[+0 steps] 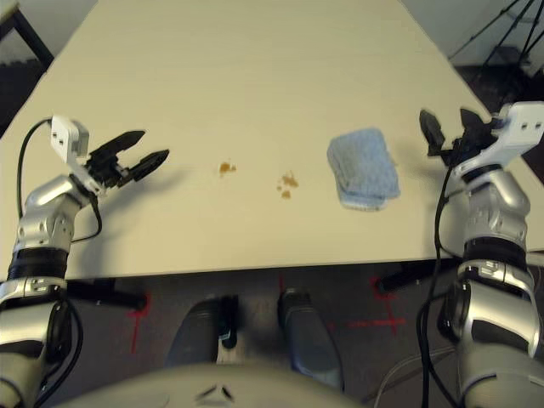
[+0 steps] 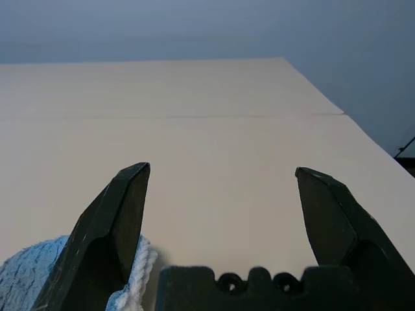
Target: Wipe the water off the table with a rag.
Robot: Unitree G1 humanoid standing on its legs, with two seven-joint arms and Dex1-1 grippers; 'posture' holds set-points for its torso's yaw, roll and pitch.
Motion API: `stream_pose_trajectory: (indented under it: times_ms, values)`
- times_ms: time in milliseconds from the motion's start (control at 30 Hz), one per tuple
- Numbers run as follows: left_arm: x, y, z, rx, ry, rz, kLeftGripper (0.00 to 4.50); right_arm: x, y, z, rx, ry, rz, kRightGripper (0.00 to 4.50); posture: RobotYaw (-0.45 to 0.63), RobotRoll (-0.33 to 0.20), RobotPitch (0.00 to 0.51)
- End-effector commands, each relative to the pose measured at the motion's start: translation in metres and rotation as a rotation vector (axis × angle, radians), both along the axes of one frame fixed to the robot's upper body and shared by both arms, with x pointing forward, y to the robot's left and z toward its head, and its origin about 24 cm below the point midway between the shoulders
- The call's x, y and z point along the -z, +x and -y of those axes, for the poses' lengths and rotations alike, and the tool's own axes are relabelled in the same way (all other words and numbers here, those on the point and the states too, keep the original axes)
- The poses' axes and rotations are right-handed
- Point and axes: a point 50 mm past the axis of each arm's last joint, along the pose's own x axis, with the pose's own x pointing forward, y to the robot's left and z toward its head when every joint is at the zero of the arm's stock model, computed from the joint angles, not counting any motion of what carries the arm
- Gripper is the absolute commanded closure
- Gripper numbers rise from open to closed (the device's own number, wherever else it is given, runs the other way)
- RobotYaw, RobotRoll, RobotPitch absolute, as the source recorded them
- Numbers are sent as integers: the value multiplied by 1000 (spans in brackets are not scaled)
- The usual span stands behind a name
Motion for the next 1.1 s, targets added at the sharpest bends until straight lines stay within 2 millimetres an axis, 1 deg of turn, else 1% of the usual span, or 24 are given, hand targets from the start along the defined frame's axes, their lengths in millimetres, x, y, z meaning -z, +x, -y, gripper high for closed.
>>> stream_pose_trajectory:
  times_ms: [33,133,300,467,600,933,1100]
  values:
    - [2,-5,6,84,4,-55,0,1,0,2,-39,24,-57,25,-122,0,137]
    - [1,-5,7,100,8,-65,0,1,-1,2,-99,43,-109,25,-126,0,137]
    - [2,-3,9,94,16,-58,0,4,-6,-4,-217,62,-223,25,-135,0,137]
    - [4,-2,12,95,16,-55,0,15,-11,-17,-297,82,-320,25,-137,0,134]
    - [5,-2,14,95,15,-51,0,29,-14,-30,-357,96,-402,25,-133,0,131]
    - [4,-3,15,93,22,-45,0,47,-9,-39,-347,71,-476,25,-115,0,123]
    - [2,-3,13,83,24,-39,0,53,-3,-38,-301,47,-495,25,-110,0,120]
